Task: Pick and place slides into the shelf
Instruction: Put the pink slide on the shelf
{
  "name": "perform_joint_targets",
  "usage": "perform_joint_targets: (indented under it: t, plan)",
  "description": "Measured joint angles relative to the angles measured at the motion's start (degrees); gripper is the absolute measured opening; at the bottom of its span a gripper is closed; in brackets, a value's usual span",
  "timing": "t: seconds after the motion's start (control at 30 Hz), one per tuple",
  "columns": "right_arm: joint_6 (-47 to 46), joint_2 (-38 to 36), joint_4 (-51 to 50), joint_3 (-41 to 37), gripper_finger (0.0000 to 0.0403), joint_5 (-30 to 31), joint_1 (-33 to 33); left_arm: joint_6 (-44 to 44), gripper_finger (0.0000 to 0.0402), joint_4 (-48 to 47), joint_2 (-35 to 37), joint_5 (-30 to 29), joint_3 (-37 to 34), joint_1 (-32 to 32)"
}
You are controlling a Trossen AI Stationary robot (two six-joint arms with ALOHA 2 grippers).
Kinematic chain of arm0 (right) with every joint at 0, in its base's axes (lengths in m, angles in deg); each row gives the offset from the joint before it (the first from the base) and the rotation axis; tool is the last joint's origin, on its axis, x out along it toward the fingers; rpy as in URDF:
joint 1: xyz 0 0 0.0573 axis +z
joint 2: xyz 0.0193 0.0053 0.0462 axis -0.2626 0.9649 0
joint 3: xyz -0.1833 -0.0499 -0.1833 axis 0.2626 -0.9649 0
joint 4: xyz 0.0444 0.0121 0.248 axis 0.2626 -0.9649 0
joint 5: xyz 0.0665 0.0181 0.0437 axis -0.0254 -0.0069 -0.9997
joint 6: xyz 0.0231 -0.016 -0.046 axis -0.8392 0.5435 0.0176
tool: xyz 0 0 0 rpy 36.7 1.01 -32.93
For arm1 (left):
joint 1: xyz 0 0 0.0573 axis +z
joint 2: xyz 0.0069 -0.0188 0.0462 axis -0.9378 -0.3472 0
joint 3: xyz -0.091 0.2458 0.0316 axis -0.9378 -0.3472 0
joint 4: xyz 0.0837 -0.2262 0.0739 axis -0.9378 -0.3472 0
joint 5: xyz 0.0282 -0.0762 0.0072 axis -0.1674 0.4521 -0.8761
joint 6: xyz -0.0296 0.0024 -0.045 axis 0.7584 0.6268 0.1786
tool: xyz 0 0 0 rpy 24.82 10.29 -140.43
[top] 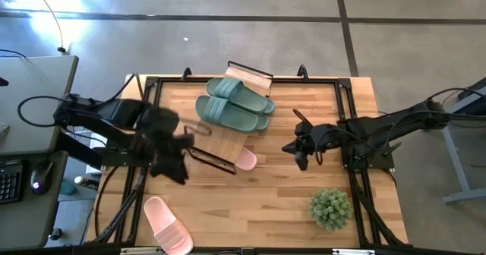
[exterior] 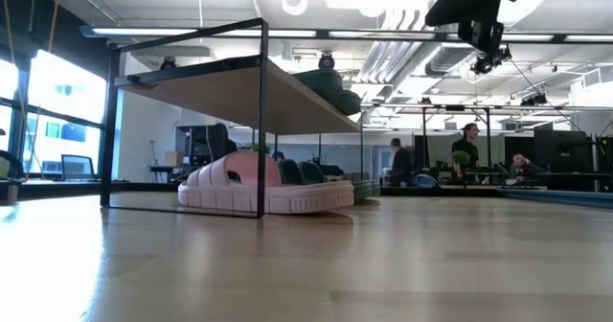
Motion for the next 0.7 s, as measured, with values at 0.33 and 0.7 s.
perform_joint_targets:
  t: [0.33, 0.7]
  plan:
    - [2.2, -1.6, -0.5, 0.0, 0.0000, -0.1, 0.0, 9.3, 0.0181, -7.5, 0.1, -15.7, 0.0, -20.5]
    - [0.2, -1.5, -1.8, 0.0, 0.0000, -3.6, 0.0, 21.8, 0.0181, -3.1, -1.3, -27.6, -9.3, -37.4]
